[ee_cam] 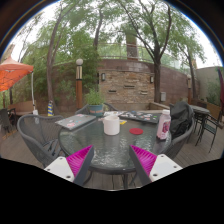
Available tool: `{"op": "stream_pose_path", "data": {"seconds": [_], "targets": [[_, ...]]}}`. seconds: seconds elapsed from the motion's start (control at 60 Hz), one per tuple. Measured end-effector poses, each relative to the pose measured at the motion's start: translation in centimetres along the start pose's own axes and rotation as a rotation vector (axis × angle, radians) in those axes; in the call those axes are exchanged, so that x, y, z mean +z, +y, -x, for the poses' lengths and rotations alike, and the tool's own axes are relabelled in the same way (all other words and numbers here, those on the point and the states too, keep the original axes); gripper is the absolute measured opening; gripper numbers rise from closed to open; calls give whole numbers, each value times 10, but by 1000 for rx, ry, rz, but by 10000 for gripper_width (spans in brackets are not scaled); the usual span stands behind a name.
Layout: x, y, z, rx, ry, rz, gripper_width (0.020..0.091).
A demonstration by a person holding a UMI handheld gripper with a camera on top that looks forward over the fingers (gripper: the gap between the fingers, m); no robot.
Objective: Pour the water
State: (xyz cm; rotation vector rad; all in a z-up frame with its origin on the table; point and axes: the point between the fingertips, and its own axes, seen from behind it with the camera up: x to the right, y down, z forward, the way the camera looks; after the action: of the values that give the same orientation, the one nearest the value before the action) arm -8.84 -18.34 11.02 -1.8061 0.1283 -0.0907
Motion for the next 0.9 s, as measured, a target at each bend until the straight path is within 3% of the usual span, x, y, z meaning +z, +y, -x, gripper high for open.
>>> {"op": "stream_pose_path", "data": {"seconds": [0.25, 0.367, 0.483, 0.6, 0.85, 0.883, 0.9], "targets": [[20, -7, -45, 23, 24, -21, 803], [49, -6, -108, 23, 71, -45, 805], [88, -17, -185, -21, 127, -122, 803], [144, -10, -246, 18, 183, -119, 820], [229, -11, -291, 42, 182, -110, 819], [238, -8, -292, 26, 181, -94, 774], [242, -6, -292, 18, 180, -83, 709]]}}
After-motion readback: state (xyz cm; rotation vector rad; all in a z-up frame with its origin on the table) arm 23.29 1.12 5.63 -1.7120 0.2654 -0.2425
